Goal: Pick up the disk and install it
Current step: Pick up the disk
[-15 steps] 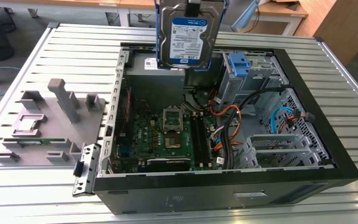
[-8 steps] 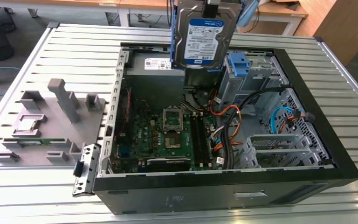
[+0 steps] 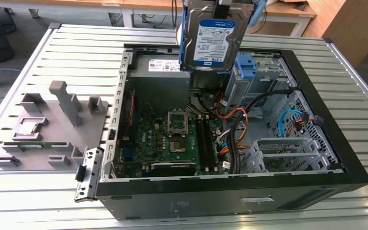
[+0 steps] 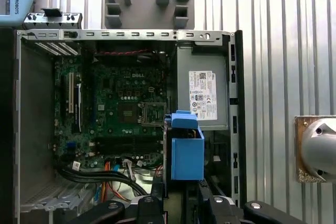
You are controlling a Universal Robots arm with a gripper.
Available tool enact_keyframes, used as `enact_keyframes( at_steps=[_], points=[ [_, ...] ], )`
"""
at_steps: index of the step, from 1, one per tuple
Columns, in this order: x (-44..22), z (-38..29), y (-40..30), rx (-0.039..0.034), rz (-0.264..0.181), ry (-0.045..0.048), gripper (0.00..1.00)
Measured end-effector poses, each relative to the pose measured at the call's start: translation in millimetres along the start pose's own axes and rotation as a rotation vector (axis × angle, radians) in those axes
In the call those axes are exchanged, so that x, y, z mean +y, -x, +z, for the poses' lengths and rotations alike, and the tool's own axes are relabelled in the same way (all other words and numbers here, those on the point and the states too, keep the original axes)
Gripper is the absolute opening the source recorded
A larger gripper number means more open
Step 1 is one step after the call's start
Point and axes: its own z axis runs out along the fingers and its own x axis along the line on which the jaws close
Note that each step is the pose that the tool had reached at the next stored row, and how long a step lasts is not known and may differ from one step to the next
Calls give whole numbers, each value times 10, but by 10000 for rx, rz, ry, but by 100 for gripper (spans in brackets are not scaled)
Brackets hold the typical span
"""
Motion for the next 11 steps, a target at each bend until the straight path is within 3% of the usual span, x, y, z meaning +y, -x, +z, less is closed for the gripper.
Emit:
enact_keyframes(
  at_steps=[11],
  points=[
    [-3, -14, -189, 90, 3, -2, 35]
  ],
)
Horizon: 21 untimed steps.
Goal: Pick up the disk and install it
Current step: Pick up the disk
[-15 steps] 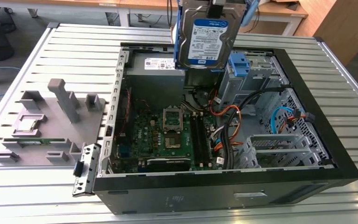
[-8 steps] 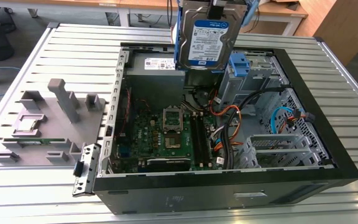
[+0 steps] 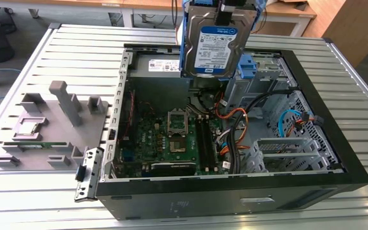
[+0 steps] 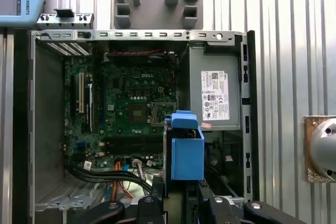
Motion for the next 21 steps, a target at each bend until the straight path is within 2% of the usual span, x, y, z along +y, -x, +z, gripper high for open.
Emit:
enact_keyframes(
  at_steps=[9, 21],
  points=[
    [-4, -13, -185, 163, 6, -3, 35],
    [-8, -30, -432, 417, 16, -8, 35]
  ],
)
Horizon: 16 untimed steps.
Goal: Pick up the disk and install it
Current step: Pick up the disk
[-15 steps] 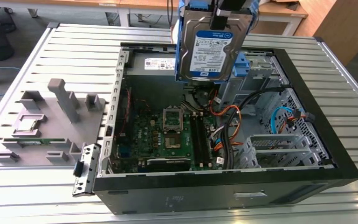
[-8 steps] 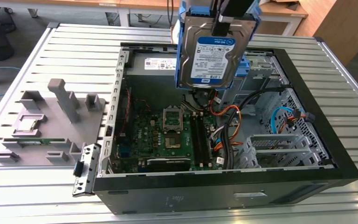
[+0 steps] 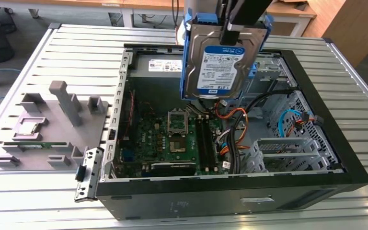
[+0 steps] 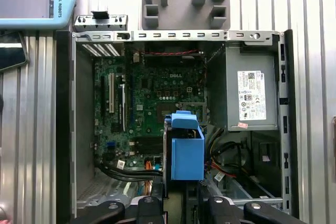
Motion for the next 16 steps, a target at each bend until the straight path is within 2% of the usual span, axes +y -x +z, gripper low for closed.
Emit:
enact_keyframes(
  at_steps=[3, 8, 16],
  points=[
    [0, -1, -42, 65, 3, -2, 35],
    [-20, -2, -49, 115, 6, -3, 35],
    [-232, -10, -46, 129, 15, -2, 35]
  ],
)
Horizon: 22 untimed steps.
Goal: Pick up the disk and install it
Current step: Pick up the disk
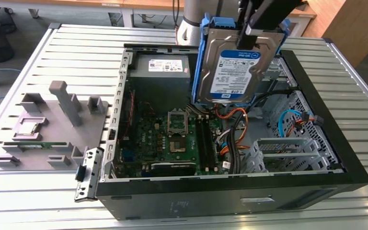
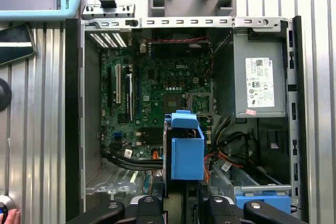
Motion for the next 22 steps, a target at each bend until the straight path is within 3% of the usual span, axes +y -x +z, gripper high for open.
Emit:
enact_keyframes(
  at_steps=[4, 10, 22],
  points=[
    [-101, -4, -5, 4, -1, 0, 35],
    [-207, -9, -65, 24, 0, 0, 35],
    [-332, -16, -223, 106, 5, -2, 35]
  ],
)
